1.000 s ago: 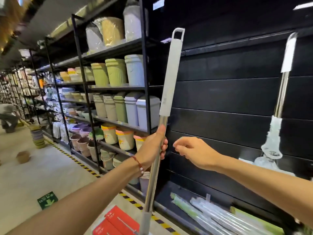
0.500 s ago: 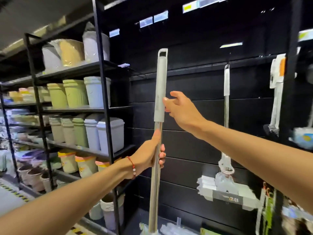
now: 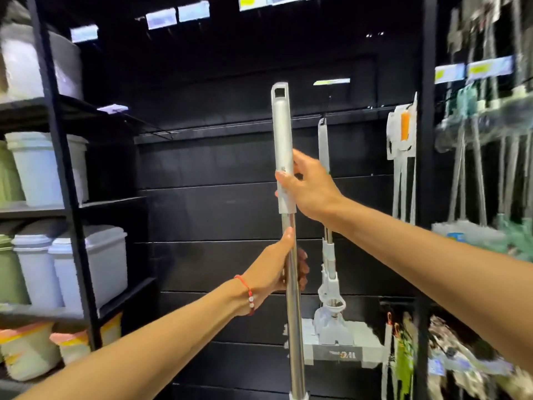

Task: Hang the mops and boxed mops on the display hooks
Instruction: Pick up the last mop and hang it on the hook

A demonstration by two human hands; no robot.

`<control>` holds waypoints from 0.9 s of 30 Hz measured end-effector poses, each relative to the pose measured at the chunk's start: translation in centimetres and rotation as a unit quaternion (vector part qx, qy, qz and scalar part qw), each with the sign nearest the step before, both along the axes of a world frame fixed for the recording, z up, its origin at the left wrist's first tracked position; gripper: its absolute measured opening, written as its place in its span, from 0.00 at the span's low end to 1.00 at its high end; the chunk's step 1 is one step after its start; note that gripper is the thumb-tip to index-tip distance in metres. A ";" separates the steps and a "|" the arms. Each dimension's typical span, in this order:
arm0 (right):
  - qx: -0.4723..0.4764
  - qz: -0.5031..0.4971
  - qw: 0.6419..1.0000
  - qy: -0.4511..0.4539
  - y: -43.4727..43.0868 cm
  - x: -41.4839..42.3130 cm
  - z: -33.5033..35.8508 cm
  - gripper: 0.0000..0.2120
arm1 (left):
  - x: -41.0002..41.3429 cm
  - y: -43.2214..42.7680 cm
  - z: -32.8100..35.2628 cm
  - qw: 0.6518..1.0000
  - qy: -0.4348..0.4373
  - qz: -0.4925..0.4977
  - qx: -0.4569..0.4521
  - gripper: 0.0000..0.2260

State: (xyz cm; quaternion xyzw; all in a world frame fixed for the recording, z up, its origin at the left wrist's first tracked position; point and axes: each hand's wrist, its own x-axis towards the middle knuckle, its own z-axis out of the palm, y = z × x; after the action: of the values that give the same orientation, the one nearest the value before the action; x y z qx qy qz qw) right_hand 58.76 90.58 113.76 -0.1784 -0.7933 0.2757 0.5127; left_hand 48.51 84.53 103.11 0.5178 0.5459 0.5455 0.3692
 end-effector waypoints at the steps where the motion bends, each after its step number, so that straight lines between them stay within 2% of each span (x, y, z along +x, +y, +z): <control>1: 0.000 -0.006 1.000 0.003 1.2 0.0 0.0 0.20 | 0.1 1.4 0.0 1.000 0.001 0.004 0.008 0.27; 5: 0.022 -0.039 0.999 0.010 6.6 -0.1 0.3 0.18 | 0.6 7.6 0.2 0.993 0.060 0.042 0.088 0.14; 9: 0.037 -0.069 0.997 0.013 13.0 -0.3 1.1 0.14 | 0.3 14.2 0.9 0.984 0.112 0.070 0.116 0.08; 13: 0.056 -0.061 0.996 0.021 19.5 -0.1 2.0 0.06 | 0.0 20.0 2.4 0.974 0.157 0.089 0.139 0.08; 16: 0.065 -0.062 0.995 0.037 24.0 0.0 3.3 0.05 | 0.1 24.3 3.9 0.971 0.158 0.091 0.157 0.09; 21: 0.091 -0.064 0.992 0.054 29.4 -0.4 5.7 0.11 | -0.5 30.0 6.6 0.963 0.175 0.098 0.181 0.09; 27: 0.105 -0.066 0.992 0.035 33.8 -1.0 7.1 0.17 | -1.3 34.5 8.1 0.972 0.160 0.059 0.160 0.10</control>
State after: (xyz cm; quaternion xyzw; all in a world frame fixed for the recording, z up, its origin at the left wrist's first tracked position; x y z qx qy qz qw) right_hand 57.73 124.35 120.84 -0.1659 -0.7856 0.1626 0.5735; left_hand 47.18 119.03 111.16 0.6177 0.5329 0.5566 0.1568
